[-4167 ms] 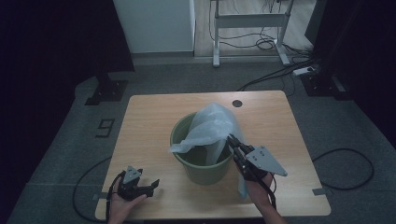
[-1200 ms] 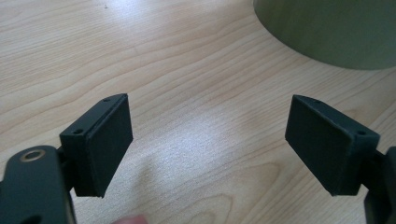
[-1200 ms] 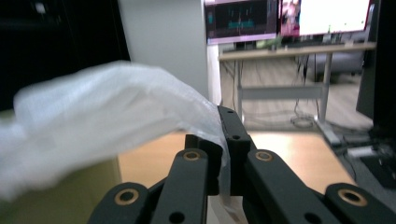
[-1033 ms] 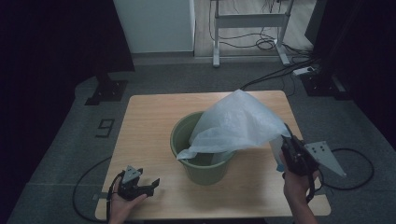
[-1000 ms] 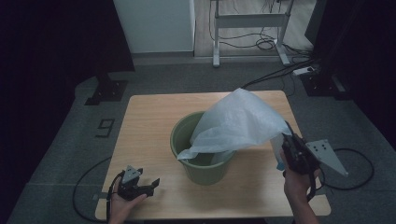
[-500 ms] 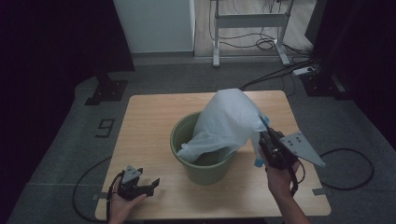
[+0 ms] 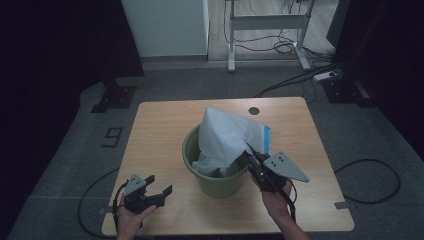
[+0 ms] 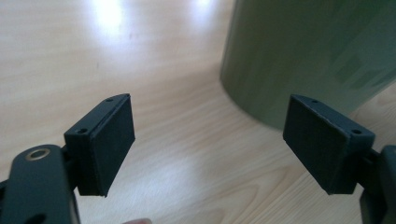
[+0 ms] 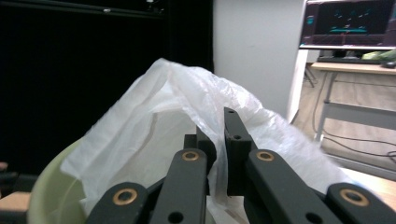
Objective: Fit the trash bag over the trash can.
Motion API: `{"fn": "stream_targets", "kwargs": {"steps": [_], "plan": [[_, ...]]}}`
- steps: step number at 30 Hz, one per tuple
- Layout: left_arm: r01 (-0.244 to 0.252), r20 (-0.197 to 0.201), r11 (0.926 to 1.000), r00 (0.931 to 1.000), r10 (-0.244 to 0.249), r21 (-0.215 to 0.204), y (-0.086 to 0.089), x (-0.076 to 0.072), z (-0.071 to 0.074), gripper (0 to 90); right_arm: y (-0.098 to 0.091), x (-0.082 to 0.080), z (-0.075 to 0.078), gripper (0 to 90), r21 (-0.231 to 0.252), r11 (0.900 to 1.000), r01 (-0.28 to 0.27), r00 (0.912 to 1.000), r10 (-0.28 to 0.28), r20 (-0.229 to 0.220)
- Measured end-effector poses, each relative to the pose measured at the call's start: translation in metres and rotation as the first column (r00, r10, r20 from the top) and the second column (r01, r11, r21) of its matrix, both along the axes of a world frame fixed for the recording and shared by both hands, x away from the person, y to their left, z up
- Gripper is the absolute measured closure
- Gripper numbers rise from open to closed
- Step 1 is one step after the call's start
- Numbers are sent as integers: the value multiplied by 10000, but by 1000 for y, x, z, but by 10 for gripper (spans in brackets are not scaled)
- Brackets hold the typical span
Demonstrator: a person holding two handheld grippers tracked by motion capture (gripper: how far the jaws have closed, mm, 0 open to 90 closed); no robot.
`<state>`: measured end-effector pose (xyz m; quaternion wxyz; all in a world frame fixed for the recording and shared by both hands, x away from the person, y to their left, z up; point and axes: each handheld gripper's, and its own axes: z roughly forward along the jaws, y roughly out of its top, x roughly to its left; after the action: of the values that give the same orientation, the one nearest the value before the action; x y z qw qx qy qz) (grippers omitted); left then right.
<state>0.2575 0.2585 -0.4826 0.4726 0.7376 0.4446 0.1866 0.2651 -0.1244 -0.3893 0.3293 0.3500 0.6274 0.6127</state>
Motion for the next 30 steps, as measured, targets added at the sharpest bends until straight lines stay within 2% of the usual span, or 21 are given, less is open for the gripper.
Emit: {"fn": "stream_targets", "kwargs": {"steps": [4,8,10,14,19,23,27,30], "plan": [[76,543,9998,9985,-68,-162,-8,-8,17,177,6,0,-6,869,4,9998,-197,9997,197,-147],[52,1067,9999,9943,-40,-107,-17,-14,32,177,9,1,-11,867,73,9995,-299,9993,301,-228],[4,1134,9999,9935,9,-115,-18,-15,33,177,9,0,-12,865,116,9994,-327,9992,330,-229],[-214,1603,9997,9868,232,-127,-21,-16,39,178,7,0,-11,864,123,9994,-318,9993,321,-215],[-285,1980,9985,9795,372,-463,-23,-17,50,182,3,1,-7,864,188,9995,-242,9995,246,-196],[6,2300,9990,9731,95,-437,-34,-19,64,181,2,3,-4,863,129,9997,-209,9996,211,-195],[322,2596,9993,9654,-261,-191,-52,-19,78,174,4,4,0,864,122,9997,-203,9996,205,-178],[340,2781,9993,9601,-287,-142,-64,-19,83,169,6,3,1,865,78,9998,-193,9997,194,-145]]}}
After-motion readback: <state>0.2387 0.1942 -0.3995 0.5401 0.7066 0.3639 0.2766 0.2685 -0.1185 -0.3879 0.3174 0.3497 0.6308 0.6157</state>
